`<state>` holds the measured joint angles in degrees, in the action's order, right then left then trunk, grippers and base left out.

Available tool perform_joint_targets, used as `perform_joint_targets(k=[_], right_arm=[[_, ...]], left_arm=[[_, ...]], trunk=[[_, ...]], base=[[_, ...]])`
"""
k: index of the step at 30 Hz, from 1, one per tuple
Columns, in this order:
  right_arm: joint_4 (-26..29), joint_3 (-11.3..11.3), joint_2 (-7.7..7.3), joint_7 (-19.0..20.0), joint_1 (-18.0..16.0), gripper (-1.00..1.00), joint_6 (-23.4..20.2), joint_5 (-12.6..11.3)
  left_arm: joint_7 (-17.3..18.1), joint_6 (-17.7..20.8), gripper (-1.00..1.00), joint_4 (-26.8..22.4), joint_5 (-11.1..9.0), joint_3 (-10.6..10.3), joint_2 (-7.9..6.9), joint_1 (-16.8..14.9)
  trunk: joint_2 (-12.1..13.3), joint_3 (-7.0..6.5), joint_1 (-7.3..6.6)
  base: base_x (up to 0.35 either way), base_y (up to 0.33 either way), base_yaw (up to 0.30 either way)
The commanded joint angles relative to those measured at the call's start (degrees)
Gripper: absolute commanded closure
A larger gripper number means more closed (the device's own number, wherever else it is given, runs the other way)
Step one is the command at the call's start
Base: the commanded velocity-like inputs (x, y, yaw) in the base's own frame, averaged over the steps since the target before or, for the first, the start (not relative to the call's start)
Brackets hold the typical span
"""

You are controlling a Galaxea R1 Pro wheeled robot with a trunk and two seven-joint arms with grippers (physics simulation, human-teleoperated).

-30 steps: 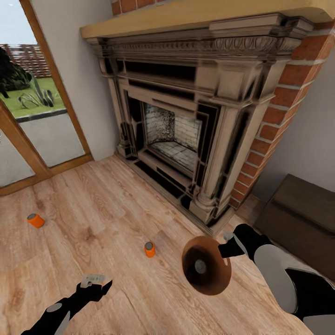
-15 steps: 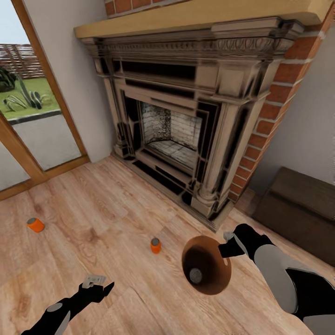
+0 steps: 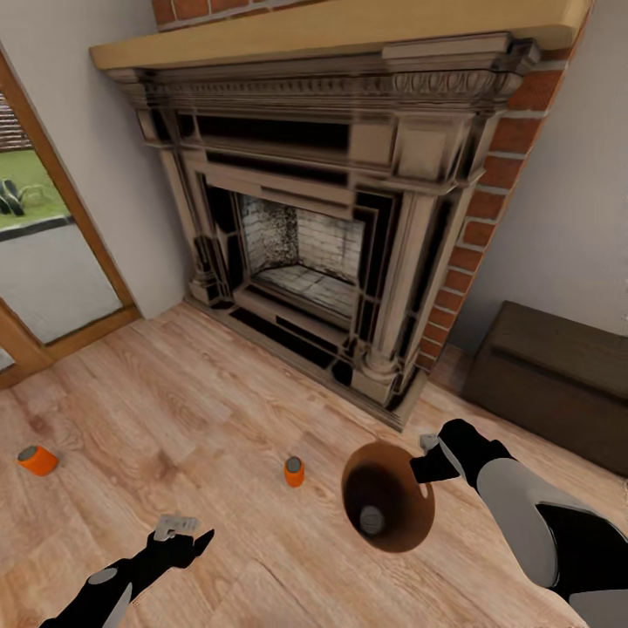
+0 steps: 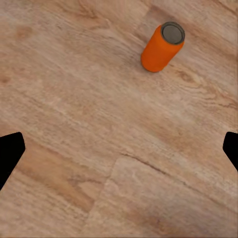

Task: Put the three can of soda from the living room inside the tash can in the kitchen.

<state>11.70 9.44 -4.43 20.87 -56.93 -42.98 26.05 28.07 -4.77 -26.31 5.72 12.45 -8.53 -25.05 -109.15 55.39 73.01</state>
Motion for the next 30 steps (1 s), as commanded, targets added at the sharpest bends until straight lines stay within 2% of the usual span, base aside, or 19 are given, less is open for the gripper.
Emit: perform_joint_targets(k=[1, 8, 16, 22, 30], right_arm=[[0.0, 0.4, -0.01, 0.2, 0.0, 1.00, -0.2, -1.0], [0.0, 0.3, 0.00, 0.1, 0.0, 1.00, -0.2, -1.0], [0.0, 0.4, 0.04, 0.1, 0.0, 1.00, -0.2, -1.0], [0.0, 0.3, 0.02, 0.1, 0.0, 1.00, -0.2, -1.0], [0.0, 0.3, 0.03, 0.1, 0.0, 1.00, -0.2, -1.0]], left_arm=[[0.0, 0.0, -1.00, 0.0, 0.0, 0.0, 0.02, 0.0], [-0.1, 0.0, -1.00, 0.1, 0.0, 0.0, 0.04, 0.0], [-0.2, -0.1, -1.00, 0.1, 0.1, 0.0, 0.06, 0.0], [-0.4, -0.1, -1.00, 0.1, 3.1, -0.7, 0.09, 0.0], [-0.5, -0.3, -1.00, 0.1, 3.6, -0.8, 0.09, 0.0]], trunk=[[0.0, 0.00, 0.00], [0.0, 0.00, 0.00], [0.0, -0.19, 0.00], [0.0, -0.58, 0.00], [0.0, -1.18, 0.00]], base=[[0.210, 0.274, -0.248], [0.231, 0.137, -0.180], [0.038, 0.006, -0.096], [0.004, -0.201, -0.170], [0.000, -0.276, -0.161]])
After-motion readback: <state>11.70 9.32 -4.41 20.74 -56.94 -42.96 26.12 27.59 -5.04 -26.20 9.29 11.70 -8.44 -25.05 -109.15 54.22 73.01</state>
